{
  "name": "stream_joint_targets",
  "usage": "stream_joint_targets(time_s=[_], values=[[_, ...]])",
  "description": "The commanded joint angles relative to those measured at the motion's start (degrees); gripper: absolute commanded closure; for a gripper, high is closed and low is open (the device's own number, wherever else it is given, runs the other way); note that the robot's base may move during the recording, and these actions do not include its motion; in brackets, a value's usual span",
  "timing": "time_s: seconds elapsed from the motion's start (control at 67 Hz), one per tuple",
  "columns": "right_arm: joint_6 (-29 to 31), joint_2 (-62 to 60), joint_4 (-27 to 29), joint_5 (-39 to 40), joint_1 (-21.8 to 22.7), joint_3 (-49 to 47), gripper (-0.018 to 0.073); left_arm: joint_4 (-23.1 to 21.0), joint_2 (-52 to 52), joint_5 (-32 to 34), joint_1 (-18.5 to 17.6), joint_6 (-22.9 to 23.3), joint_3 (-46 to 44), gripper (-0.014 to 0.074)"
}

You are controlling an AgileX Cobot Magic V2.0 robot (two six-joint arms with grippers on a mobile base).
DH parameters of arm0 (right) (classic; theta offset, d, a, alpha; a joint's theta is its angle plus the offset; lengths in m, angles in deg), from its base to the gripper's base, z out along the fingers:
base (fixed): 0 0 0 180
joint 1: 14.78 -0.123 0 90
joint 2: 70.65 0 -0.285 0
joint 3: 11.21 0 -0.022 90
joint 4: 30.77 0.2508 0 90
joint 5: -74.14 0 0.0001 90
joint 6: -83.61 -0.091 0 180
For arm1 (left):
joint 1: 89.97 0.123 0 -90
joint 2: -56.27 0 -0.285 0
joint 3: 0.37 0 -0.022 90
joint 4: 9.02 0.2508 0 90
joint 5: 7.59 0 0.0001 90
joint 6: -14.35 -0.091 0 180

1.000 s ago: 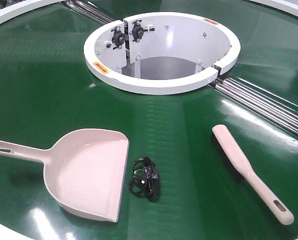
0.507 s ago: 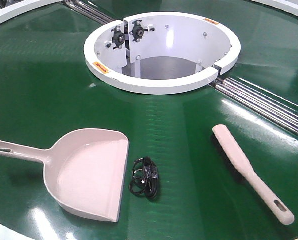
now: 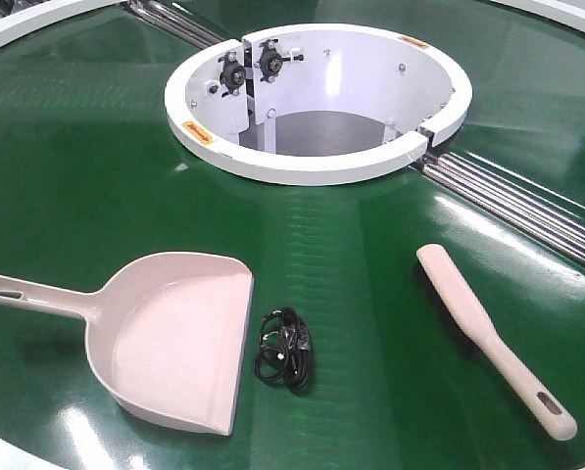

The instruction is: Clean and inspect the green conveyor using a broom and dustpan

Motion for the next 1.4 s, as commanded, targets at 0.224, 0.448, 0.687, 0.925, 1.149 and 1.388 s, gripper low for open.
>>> stream_joint_targets(time_s=[0.224,0.448,0.687,0.925,1.149,1.388], values=[[0.2,-1.0,-0.4,4.3,0.1,1.3,0.0569,-0.3,0.5,4.3,0.0,0.9,-2.2,0.0025],[0.2,-1.0,-0.4,4.3,0.1,1.3,0.0569,-1.6,3.0,0.8,0.0,1.6,-8.5,0.0059],[0.2,-1.0,-0.4,4.3,0.1,1.3,0.0569,-1.6,16.4,-14.3,0.0,0.2,-24.2,0.0103],[0.2,-1.0,-0.4,4.3,0.1,1.3,0.0569,-4.3,32.4,-27.8,0.0,-15.9,-40.3,0.0108],[0.2,-1.0,-0.4,4.3,0.1,1.3,0.0569,-11.8,47.4,-46.1,0.0,-35.5,-53.3,0.0108],[0.2,-1.0,-0.4,4.3,0.1,1.3,0.0569,-14.9,53.8,-50.3,-0.2,-54.4,-58.2,0.0108]])
